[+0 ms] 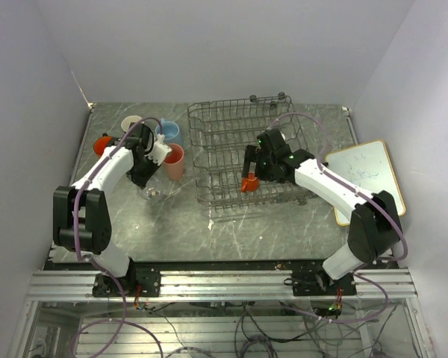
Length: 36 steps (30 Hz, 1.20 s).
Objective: Unload the cups from the dish rack
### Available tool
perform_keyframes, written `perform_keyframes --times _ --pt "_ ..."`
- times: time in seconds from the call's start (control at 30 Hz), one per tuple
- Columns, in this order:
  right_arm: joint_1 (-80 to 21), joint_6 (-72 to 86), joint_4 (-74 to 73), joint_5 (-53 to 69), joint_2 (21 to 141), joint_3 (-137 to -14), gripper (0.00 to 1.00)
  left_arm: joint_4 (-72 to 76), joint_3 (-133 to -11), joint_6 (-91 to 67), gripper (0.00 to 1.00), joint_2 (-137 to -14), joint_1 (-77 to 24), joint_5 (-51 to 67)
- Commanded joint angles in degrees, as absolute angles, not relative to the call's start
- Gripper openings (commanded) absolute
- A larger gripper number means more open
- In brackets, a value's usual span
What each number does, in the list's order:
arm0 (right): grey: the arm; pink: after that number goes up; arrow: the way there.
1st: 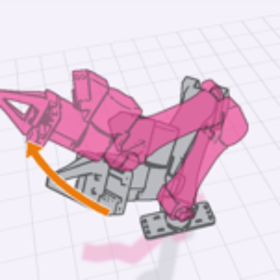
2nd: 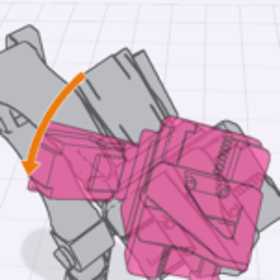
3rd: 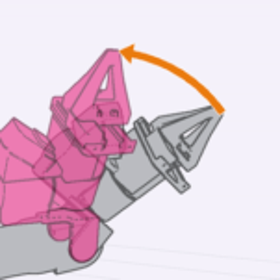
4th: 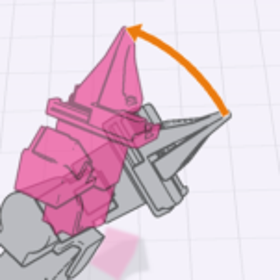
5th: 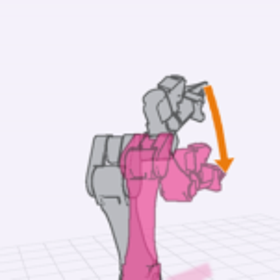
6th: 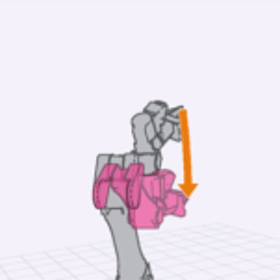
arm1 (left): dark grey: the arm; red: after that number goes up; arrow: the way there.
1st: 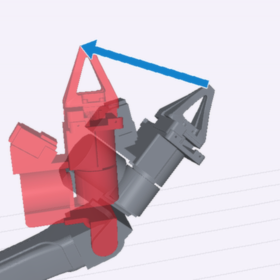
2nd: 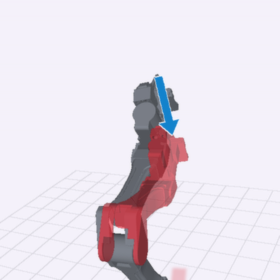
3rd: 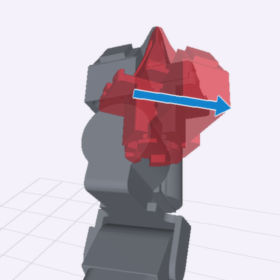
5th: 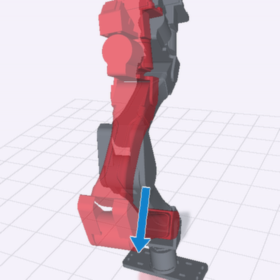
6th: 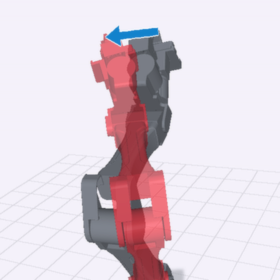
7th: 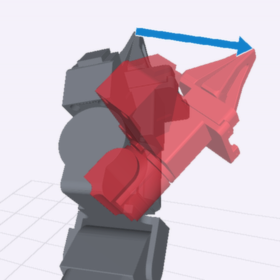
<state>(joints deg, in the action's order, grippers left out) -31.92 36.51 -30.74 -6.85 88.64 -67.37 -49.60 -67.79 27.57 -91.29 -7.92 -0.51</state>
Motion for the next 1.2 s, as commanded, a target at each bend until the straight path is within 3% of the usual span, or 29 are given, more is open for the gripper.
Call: perform_keyframes --times 0.0,0.17,0.23,0.3,0.37,0.67,0.9,1.17 --pt "-33.4 34.3 -31.9 -11.8 91.9 -70.5 1.00 -49.4 -69.1 26.8 0.19 -92.2 -7.6 2.1" --pt "-35.4 33.3 -33.6 -17.2 96.9 -74.1 1.00 -49.1 -69.5 26.3 0.29 -93.2 -7.2 1.7" --pt "-36.0 32.8 -34.3 -18.8 99.1 -75.7 1.00 -49.3 -70.2 25.8 0.48 -93.4 -7.2 1.6" --pt "-36.0 32.0 -34.7 -19.1 101.3 -77.2 1.00 -50.1 -71.6 25.3 0.80 -93.0 -7.1 2.1" --pt "-36.0 31.3 -35.6 -19.8 103.7 -79.0 1.00 -51.3 -74.1 24.9 0.98 -91.6 -7.0 3.2" --pt "-35.7 30.2 -35.6 -23.2 108.0 -80.4 0.97 -63.5 -85.8 26.1 1.00 -84.3 -6.9 10.2" --pt "-35.3 30.4 -34.8 -22.2 110.9 -80.6 0.91 -68.9 -87.9 27.6 1.00 -79.6 -6.9 14.1" --pt "-35.2 31.4 -33.2 -19.8 110.7 -78.7 0.67 -69.5 -88.5 27.2 0.99 -77.5 -6.9 14.7"
